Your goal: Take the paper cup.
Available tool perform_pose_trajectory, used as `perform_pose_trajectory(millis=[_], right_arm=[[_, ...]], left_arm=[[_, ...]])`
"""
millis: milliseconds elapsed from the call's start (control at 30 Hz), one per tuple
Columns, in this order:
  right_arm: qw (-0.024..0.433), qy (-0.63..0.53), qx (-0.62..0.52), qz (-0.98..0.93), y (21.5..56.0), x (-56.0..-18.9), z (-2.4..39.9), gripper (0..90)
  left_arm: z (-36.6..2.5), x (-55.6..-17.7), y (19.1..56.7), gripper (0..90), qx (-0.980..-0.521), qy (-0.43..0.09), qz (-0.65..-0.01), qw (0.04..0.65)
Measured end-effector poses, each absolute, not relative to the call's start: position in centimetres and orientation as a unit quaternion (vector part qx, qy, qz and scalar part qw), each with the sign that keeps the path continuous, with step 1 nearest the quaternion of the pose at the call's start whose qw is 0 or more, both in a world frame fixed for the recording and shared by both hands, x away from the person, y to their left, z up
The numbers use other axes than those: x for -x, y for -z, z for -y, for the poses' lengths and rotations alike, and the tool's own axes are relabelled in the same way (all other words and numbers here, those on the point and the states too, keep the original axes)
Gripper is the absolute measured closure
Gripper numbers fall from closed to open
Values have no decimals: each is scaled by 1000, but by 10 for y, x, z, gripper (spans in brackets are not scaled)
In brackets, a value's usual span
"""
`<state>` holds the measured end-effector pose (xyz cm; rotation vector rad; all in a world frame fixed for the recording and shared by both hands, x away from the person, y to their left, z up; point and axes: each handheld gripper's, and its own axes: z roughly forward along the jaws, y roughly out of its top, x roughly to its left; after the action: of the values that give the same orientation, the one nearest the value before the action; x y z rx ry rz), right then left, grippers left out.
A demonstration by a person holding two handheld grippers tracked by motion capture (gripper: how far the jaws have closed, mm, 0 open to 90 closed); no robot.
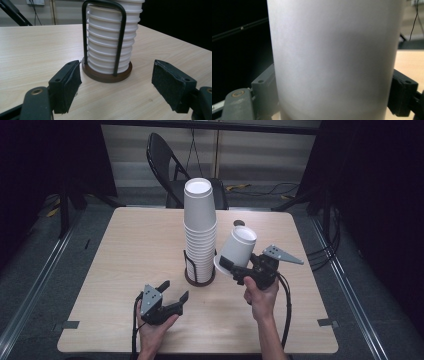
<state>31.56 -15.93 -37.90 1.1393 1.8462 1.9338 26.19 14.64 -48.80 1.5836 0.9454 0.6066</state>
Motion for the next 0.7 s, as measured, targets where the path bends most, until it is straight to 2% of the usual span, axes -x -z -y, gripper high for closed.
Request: perform_pose_trajectory(millis=[100, 300, 500, 667, 700], right_arm=[[91, -661, -407, -624, 394, -311, 154, 156], [68, -661, -420, -618, 410, -305, 151, 156], [32, -670, -437, -600, 425, -297, 152, 157], [13, -674, -446, -589, 438, -294, 149, 155], [-5, -685, -450, -573, 445, -292, 147, 154]], left_arm=[[-143, -261, 488, 236, -671, -256, -399, 570], [-142, -260, 485, 227, -671, -257, -393, 574], [-139, -259, 483, 282, -668, -247, -386, 586], [-136, -259, 484, 292, -664, -245, -380, 595], [-135, -259, 484, 293, -664, -247, -373, 599]])
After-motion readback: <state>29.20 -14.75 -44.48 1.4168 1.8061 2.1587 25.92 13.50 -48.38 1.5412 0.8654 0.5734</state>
